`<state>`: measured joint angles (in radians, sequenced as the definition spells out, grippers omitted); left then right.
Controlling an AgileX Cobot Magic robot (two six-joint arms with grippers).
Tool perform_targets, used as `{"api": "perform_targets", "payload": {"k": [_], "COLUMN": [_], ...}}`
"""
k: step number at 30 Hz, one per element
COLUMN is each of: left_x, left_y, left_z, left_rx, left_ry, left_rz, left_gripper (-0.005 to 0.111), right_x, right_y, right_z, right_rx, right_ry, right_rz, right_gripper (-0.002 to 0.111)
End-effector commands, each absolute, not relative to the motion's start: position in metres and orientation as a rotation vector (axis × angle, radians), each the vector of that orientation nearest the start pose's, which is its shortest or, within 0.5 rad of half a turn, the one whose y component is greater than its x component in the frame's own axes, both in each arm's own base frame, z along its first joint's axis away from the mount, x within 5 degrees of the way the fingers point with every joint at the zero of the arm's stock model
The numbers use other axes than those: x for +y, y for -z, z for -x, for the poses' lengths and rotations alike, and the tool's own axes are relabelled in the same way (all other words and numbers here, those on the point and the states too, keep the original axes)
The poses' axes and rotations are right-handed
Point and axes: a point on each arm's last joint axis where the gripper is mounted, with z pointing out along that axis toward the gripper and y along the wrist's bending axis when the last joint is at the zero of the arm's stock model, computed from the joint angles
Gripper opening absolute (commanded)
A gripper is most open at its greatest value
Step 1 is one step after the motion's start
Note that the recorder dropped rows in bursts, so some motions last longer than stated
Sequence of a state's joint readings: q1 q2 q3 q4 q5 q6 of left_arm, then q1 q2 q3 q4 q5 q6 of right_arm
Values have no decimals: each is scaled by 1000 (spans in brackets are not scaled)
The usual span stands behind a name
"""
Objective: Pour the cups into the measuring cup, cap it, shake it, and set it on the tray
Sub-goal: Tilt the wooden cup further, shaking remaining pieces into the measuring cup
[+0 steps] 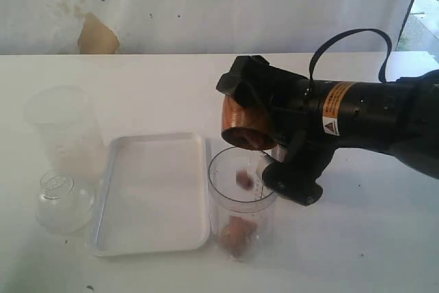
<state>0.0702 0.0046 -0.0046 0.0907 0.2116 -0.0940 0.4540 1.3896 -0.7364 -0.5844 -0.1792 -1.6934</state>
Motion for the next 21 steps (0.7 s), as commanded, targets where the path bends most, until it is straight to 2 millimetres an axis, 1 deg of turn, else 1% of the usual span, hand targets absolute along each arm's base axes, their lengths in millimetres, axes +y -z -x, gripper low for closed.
{"api": "perform_targets", "payload": {"k": [1,14,19,21], "left_x": [5,5,5,5], "left_y": [-195,-195,-195,-195], "left_z": [-56,-56,-56,-56], "left_rx": [1684,1684,1684,1684], "left_ry": [-60,-60,-60,-60], "left_rz": [77,77,77,77], "left_gripper": [1,1,1,1], "right_x": [139,140,141,141], "right_y": [-261,-262,-263,-263], "right_z": [-260,-260,-260,-260], "right_rx": [342,267,178,178], "right_ry": [1059,1100,1148,1148], "right_rz": [2090,2106,2109,2109], "right_gripper": [0,0,0,0]}}
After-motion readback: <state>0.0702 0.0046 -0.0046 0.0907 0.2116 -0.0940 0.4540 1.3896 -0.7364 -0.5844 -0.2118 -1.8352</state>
